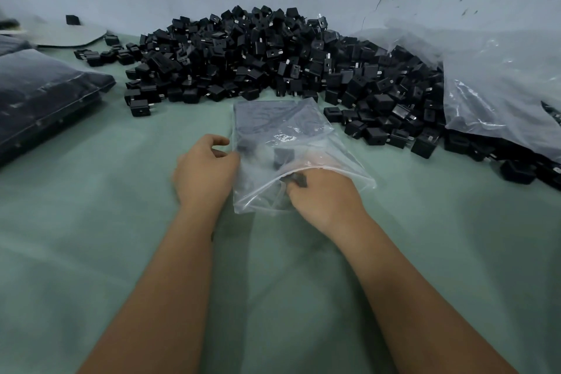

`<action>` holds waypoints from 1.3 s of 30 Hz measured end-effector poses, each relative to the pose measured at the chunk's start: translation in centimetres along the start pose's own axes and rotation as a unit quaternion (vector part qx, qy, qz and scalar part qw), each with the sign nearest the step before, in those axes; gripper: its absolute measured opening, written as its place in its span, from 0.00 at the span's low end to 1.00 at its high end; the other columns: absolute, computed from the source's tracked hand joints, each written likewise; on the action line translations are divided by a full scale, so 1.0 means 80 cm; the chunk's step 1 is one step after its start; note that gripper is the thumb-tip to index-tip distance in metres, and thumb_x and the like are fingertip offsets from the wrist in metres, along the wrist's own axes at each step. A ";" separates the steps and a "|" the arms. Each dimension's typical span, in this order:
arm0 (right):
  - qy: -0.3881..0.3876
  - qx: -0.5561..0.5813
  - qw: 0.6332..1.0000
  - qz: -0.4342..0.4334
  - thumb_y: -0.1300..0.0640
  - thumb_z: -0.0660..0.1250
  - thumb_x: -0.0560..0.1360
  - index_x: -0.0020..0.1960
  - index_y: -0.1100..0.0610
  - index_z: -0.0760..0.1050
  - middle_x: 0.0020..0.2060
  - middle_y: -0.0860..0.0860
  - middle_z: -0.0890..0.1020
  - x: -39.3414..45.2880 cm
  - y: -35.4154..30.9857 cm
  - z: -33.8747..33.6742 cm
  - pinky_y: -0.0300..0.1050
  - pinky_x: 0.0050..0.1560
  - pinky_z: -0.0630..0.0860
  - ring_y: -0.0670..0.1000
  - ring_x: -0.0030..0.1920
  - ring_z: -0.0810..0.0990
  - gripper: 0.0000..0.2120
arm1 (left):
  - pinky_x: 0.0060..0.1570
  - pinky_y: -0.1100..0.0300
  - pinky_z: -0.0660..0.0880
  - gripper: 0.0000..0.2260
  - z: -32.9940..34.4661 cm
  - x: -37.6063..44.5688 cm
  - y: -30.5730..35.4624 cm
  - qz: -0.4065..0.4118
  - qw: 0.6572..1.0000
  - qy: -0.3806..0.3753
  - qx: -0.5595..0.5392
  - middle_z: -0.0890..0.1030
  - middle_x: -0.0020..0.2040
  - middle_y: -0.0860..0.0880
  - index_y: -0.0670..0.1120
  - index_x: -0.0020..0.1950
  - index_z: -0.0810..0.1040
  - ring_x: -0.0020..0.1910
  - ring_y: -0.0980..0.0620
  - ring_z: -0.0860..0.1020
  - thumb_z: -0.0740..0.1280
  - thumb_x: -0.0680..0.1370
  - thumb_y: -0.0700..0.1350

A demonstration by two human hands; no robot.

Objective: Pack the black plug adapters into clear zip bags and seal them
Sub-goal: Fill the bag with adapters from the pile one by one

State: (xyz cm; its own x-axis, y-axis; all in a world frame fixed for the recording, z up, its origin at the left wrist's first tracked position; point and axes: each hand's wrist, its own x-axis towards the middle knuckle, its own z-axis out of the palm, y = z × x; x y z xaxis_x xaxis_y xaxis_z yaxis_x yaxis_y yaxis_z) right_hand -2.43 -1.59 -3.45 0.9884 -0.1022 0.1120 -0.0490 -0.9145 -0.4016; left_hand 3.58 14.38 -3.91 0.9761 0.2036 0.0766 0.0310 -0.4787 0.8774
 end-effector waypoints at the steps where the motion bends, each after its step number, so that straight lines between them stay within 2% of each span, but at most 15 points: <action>1: 0.001 0.004 1.000 -0.007 0.52 0.56 0.78 0.55 0.52 0.78 0.51 0.51 0.81 0.001 -0.001 0.001 0.47 0.54 0.73 0.54 0.53 0.77 0.13 | 0.57 0.48 0.75 0.14 -0.001 0.001 0.001 -0.004 1.000 0.001 0.000 0.81 0.45 0.54 0.55 0.58 0.78 0.51 0.47 0.79 0.65 0.74 0.46; 5: -0.020 0.047 0.999 -0.021 0.53 0.56 0.79 0.60 0.45 0.76 0.58 0.46 0.79 0.010 -0.008 0.001 0.43 0.59 0.69 0.50 0.59 0.75 0.14 | 0.57 0.48 0.75 0.14 0.000 0.003 0.002 -0.008 1.000 -0.001 0.003 0.82 0.45 0.53 0.54 0.59 0.77 0.49 0.47 0.80 0.65 0.74 0.45; 9: -0.075 0.086 0.993 -0.032 0.58 0.60 0.74 0.48 0.46 0.79 0.40 0.44 0.84 0.028 -0.008 0.004 0.40 0.45 0.75 0.47 0.45 0.81 0.11 | 0.58 0.48 0.74 0.15 0.001 0.004 0.000 -0.009 1.000 0.007 0.021 0.81 0.44 0.54 0.55 0.58 0.77 0.50 0.47 0.80 0.64 0.73 0.44; 12: -0.048 0.134 0.990 -0.024 0.57 0.63 0.75 0.35 0.47 0.75 0.28 0.40 0.80 0.047 -0.013 0.010 0.35 0.31 0.74 0.44 0.32 0.80 0.11 | 0.59 0.47 0.73 0.16 0.002 0.005 0.002 -0.007 0.999 0.005 0.043 0.80 0.42 0.56 0.56 0.58 0.77 0.53 0.46 0.79 0.63 0.73 0.42; 13: -0.026 0.131 0.990 -0.035 0.56 0.63 0.77 0.37 0.48 0.75 0.29 0.42 0.80 0.056 -0.015 0.015 0.37 0.35 0.77 0.47 0.34 0.80 0.11 | 0.60 0.47 0.73 0.16 0.002 0.004 0.003 -0.005 0.998 0.003 0.055 0.80 0.42 0.56 0.56 0.58 0.77 0.54 0.45 0.78 0.62 0.73 0.42; 16: -0.008 0.023 0.999 -0.040 0.57 0.62 0.77 0.57 0.56 0.76 0.51 0.54 0.81 0.073 -0.024 0.025 0.56 0.58 0.74 0.58 0.54 0.78 0.10 | 0.61 0.47 0.71 0.16 0.002 0.004 0.004 -0.002 0.997 0.000 0.072 0.79 0.41 0.57 0.56 0.59 0.77 0.56 0.45 0.77 0.62 0.74 0.42; 19: -0.031 0.013 0.996 -0.079 0.60 0.62 0.79 0.53 0.56 0.75 0.48 0.53 0.80 0.066 -0.018 0.025 0.56 0.57 0.75 0.57 0.53 0.78 0.06 | 0.61 0.47 0.71 0.16 0.002 0.002 0.003 0.019 0.995 0.011 0.094 0.79 0.43 0.57 0.54 0.59 0.77 0.57 0.44 0.76 0.63 0.74 0.42; 21: -0.023 -0.018 0.993 -0.111 0.56 0.62 0.77 0.57 0.56 0.75 0.52 0.53 0.79 0.050 -0.015 0.017 0.56 0.58 0.74 0.57 0.54 0.77 0.10 | 0.61 0.48 0.71 0.15 0.004 0.003 0.004 0.089 0.988 0.047 0.119 0.81 0.53 0.54 0.53 0.59 0.79 0.60 0.44 0.74 0.65 0.74 0.41; 24: -0.053 -0.038 0.992 -0.108 0.52 0.56 0.79 0.63 0.51 0.73 0.62 0.52 0.75 0.015 -0.005 0.004 0.55 0.63 0.70 0.56 0.62 0.72 0.14 | 0.61 0.63 0.69 0.13 0.011 -0.001 0.013 0.233 0.972 0.010 0.001 0.80 0.56 0.55 0.51 0.56 0.81 0.60 0.52 0.74 0.66 0.75 0.37; 26: -0.017 -0.062 0.983 -0.173 0.53 0.57 0.78 0.58 0.51 0.76 0.58 0.50 0.78 -0.010 0.001 -0.006 0.53 0.58 0.72 0.54 0.58 0.75 0.12 | 0.56 0.75 0.65 0.14 0.014 -0.007 0.016 0.272 0.958 -0.085 -0.033 0.78 0.56 0.59 0.52 0.58 0.82 0.59 0.60 0.73 0.66 0.76 0.37; 28: 0.047 -0.062 0.961 -0.266 0.57 0.58 0.74 0.47 0.55 0.79 0.43 0.50 0.82 -0.032 0.005 -0.022 0.51 0.45 0.76 0.53 0.45 0.78 0.10 | 0.57 0.70 0.65 0.15 0.018 -0.007 0.009 0.284 0.946 -0.150 0.041 0.77 0.56 0.59 0.53 0.61 0.81 0.59 0.61 0.71 0.67 0.77 0.40; 31: 0.262 -0.058 0.911 -0.314 0.62 0.59 0.70 0.36 0.60 0.78 0.29 0.51 0.76 -0.042 0.030 -0.043 0.47 0.29 0.70 0.53 0.31 0.73 0.09 | 0.63 0.63 0.64 0.13 0.021 -0.002 0.000 0.286 0.929 -0.180 0.149 0.78 0.62 0.56 0.53 0.61 0.82 0.64 0.54 0.71 0.68 0.77 0.43; 33: 0.365 -0.014 0.905 -0.218 0.60 0.59 0.71 0.40 0.58 0.79 0.34 0.50 0.78 -0.028 0.052 -0.058 0.43 0.33 0.70 0.51 0.37 0.75 0.10 | 0.63 0.66 0.61 0.12 0.020 -0.001 0.000 0.284 0.930 -0.181 0.150 0.78 0.65 0.56 0.53 0.59 0.82 0.65 0.53 0.70 0.68 0.77 0.43; 35: 0.407 0.063 0.910 -0.046 0.58 0.59 0.73 0.50 0.54 0.79 0.46 0.48 0.78 -0.002 0.085 -0.068 0.38 0.43 0.69 0.49 0.50 0.74 0.12 | 0.63 0.66 0.61 0.12 0.020 0.000 0.000 0.293 0.926 -0.178 0.160 0.77 0.65 0.56 0.53 0.59 0.83 0.64 0.53 0.70 0.68 0.77 0.44; 39: 0.294 0.108 0.920 0.236 0.55 0.63 0.75 0.72 0.47 0.66 0.69 0.55 0.65 0.035 0.160 -0.074 0.51 0.68 0.64 0.57 0.68 0.62 0.26 | 0.65 0.64 0.63 0.11 0.021 0.000 0.001 0.292 0.925 -0.177 0.166 0.78 0.65 0.56 0.54 0.57 0.83 0.64 0.53 0.71 0.68 0.76 0.44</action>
State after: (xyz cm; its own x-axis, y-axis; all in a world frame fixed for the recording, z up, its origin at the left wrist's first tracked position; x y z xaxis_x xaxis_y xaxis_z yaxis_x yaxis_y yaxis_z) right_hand -1.10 -15.91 -2.94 0.6128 -0.7203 0.3250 -0.3610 -0.6210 -0.6957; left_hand 3.98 12.94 -4.61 0.8544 -0.4375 0.2804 -0.5174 -0.6664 0.5369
